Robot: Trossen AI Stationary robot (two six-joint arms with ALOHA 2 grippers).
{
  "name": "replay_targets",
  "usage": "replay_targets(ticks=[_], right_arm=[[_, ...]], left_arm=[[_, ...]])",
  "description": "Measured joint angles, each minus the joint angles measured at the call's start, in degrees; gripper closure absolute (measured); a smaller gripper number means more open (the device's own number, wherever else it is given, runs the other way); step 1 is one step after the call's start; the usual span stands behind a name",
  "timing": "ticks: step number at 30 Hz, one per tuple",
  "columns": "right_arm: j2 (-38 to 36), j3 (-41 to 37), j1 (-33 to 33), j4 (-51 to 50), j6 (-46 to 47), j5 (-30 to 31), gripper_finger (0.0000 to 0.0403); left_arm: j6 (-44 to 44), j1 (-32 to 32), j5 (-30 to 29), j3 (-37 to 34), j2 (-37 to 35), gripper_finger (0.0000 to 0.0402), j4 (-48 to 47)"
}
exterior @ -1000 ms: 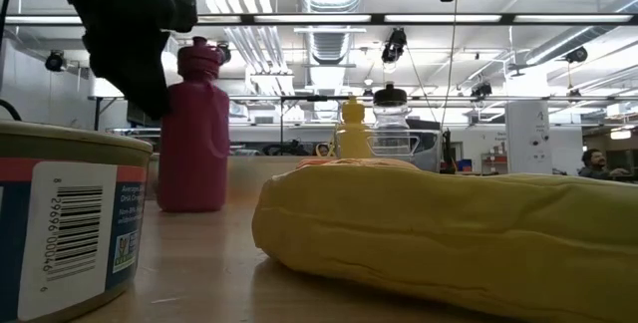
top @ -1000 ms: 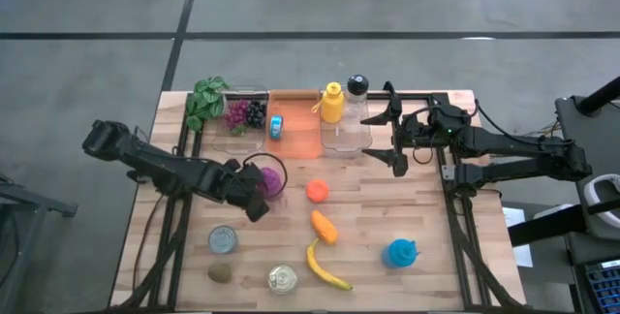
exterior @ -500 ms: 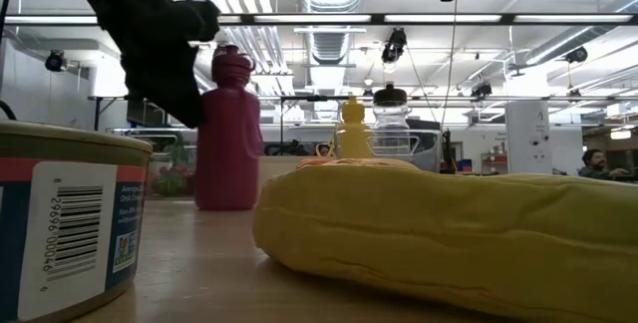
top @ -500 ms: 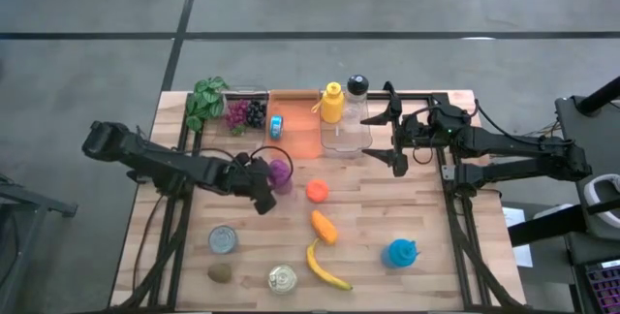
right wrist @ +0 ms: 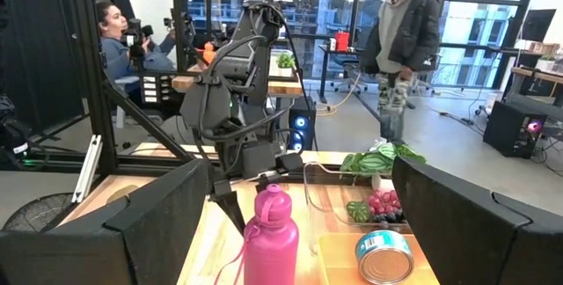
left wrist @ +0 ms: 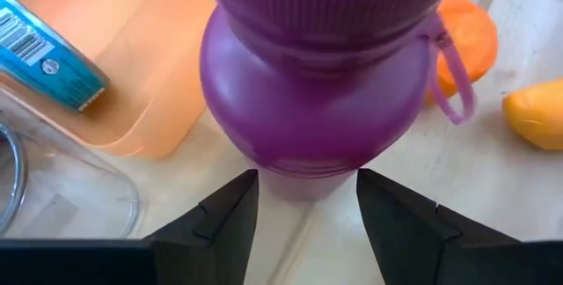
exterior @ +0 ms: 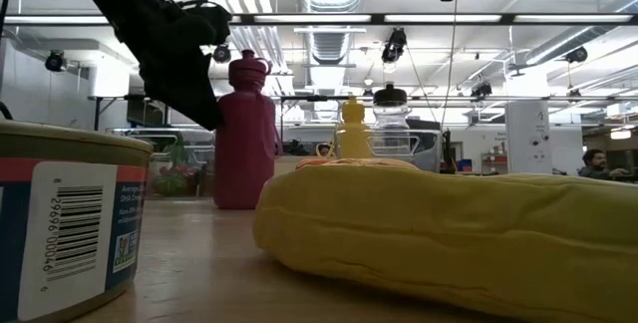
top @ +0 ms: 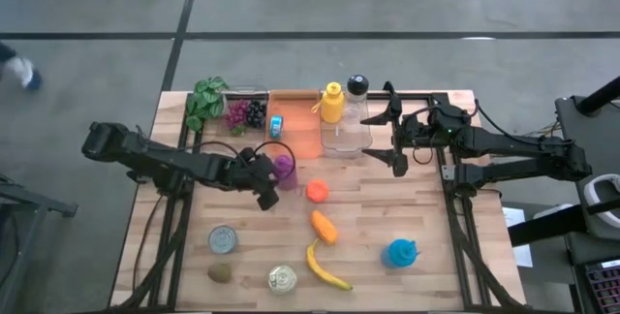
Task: Pick & Place Food Item
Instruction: Move the violet water bottle to the center of the table
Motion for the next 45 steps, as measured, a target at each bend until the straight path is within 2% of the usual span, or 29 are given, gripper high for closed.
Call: replay_targets(ticks=[10,19,25,45], right_arm=[[0.0,0.0,0.01,-0.02,-0.02,0.01,0.0044],[0.0,0.0,0.01,-0.01,-0.21,0.02,0.0044],[0.0,0.0,0.0,-0.01,-0.2,0.03,0.0044],[0.0,0.0,0.01,0.01,-0.22,0.07,0.0044]], left_arm=[[1.03,0.21,0.08,-0.17,-1.03,0.0208,-5.02],[4.52,2.45,-0.99,-4.01,-0.91,0.0213,5.41],[9.95,3.83,-1.18,-4.43,-0.95,0.0212,8.62],[10.53,4.53,0.63,-10.7,-0.91,0.0219,21.9]])
